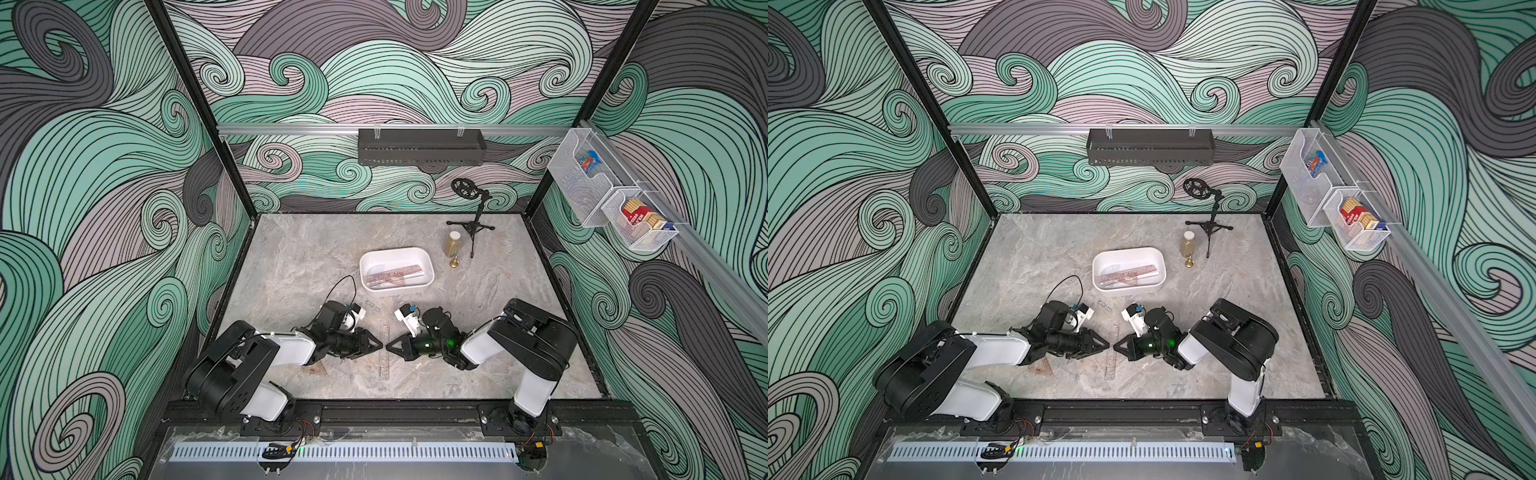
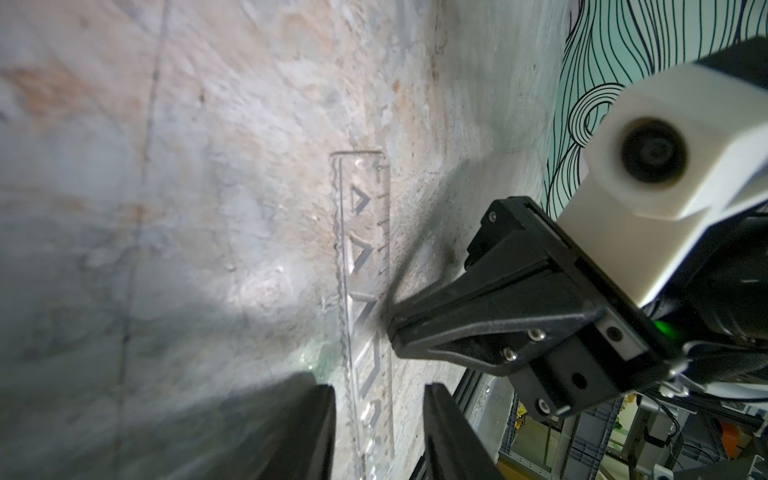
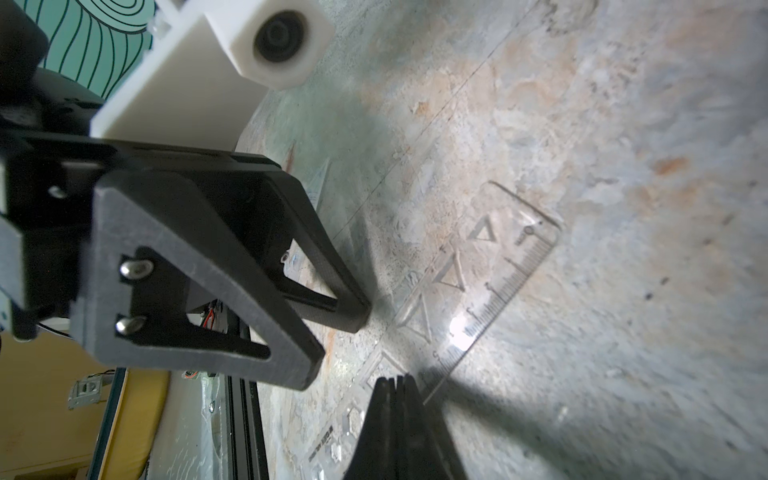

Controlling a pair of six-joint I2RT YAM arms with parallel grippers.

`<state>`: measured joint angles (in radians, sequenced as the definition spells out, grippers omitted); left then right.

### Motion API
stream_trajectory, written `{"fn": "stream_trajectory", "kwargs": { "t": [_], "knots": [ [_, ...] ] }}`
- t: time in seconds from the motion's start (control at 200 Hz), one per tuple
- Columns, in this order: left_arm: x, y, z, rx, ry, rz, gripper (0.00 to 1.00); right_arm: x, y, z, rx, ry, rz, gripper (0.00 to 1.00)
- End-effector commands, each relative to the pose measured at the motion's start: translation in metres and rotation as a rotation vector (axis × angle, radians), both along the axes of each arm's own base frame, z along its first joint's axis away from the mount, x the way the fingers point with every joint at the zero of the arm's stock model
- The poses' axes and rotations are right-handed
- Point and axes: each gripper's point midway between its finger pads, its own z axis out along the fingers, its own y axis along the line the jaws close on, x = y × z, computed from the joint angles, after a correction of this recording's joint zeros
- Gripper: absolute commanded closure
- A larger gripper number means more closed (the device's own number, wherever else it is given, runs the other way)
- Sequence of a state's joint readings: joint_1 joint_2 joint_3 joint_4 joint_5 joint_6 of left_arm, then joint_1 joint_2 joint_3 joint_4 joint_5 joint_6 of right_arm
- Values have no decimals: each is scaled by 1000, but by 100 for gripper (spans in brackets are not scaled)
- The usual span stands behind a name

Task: Put the scattered rulers into the storage box
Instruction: Pick up the ruler from the center of the board.

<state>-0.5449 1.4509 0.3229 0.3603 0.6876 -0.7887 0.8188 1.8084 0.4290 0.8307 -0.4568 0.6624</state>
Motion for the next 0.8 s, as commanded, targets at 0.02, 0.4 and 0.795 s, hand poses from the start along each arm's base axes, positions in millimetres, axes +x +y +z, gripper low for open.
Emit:
{"fn": "stream_trajectory", "kwargs": {
  "t": [0.02, 0.4, 0.795],
  "knots": [
    [-6, 5, -14, 37, 39, 6, 59, -12, -18, -30, -113, 62, -9, 100],
    [-7, 4, -19, 45, 55, 9, 58, -17, -27, -40, -161, 80, -16, 100],
    [-6, 6, -21, 63, 57, 15, 58, -22, -34, -46, -186, 95, -19, 100]
  ]
}}
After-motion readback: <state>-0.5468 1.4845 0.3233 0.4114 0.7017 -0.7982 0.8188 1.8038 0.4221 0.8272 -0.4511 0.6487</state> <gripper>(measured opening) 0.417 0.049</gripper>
